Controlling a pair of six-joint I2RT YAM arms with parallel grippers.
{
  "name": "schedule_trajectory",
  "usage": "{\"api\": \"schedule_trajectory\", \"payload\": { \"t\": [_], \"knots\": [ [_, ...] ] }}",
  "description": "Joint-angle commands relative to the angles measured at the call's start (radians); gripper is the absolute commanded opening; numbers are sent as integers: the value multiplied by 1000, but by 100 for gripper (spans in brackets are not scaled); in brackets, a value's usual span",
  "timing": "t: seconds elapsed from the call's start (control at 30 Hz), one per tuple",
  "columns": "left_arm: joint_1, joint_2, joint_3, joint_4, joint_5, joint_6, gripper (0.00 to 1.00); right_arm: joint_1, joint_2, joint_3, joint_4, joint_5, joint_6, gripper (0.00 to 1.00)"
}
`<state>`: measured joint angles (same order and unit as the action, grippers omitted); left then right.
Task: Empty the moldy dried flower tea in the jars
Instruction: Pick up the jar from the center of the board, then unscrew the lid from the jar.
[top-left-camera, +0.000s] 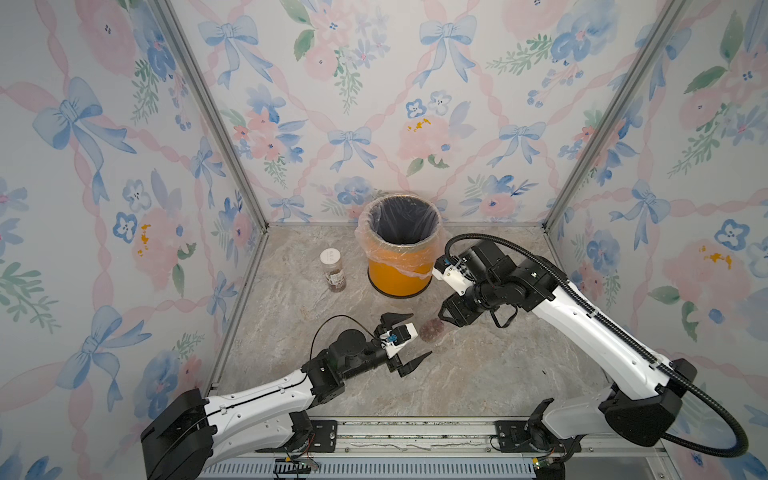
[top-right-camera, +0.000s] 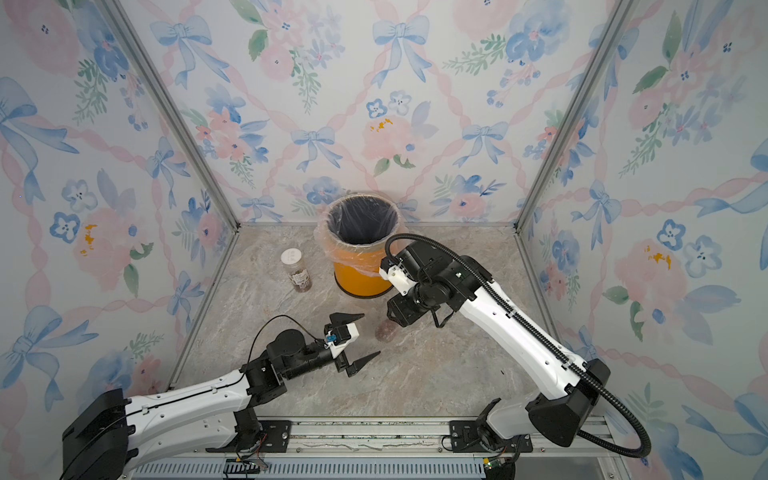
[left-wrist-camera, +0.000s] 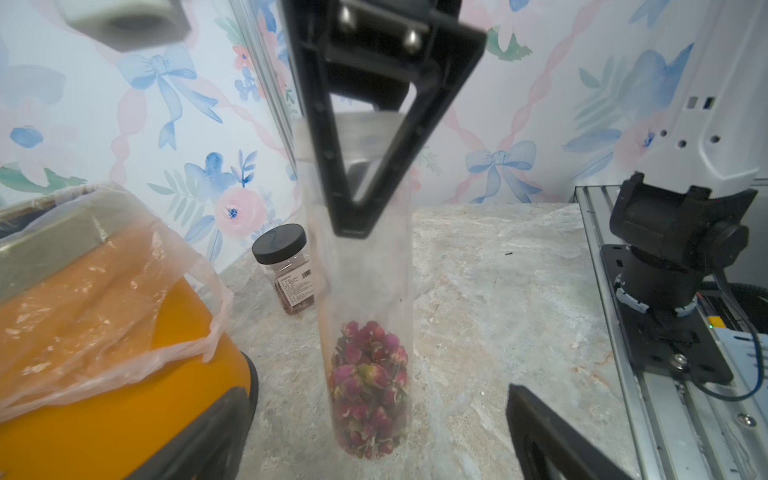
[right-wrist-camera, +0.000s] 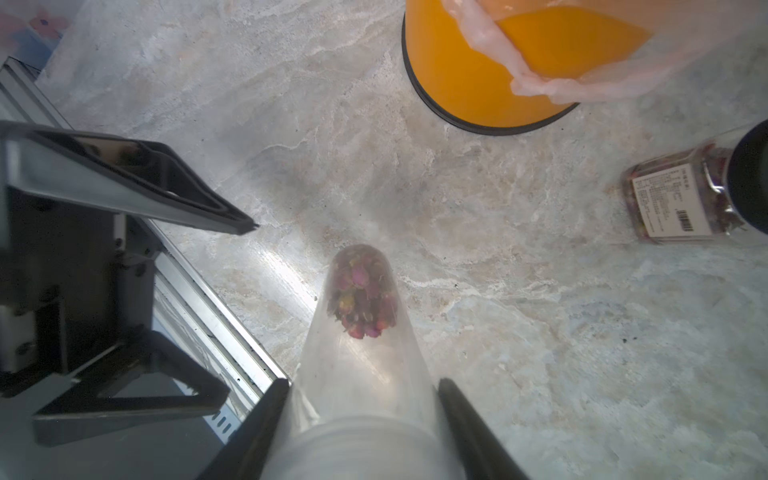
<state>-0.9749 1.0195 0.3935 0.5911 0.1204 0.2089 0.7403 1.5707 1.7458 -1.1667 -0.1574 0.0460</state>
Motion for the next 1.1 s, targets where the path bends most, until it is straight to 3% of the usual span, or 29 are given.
{"api": "schedule_trajectory", "payload": {
  "t": [0.0,0.6,1.07],
  "knots": [
    [-7,53,46,77,-8,37,98,21,13,44,-46,-45,22,48],
    [-4,192,19,241,-50,-29,98,62,24,102,-56,-109,54,48],
    [7,229,-3,244,-34,-8,80,75,29,112,-60,-122,58,48]
  ]
}}
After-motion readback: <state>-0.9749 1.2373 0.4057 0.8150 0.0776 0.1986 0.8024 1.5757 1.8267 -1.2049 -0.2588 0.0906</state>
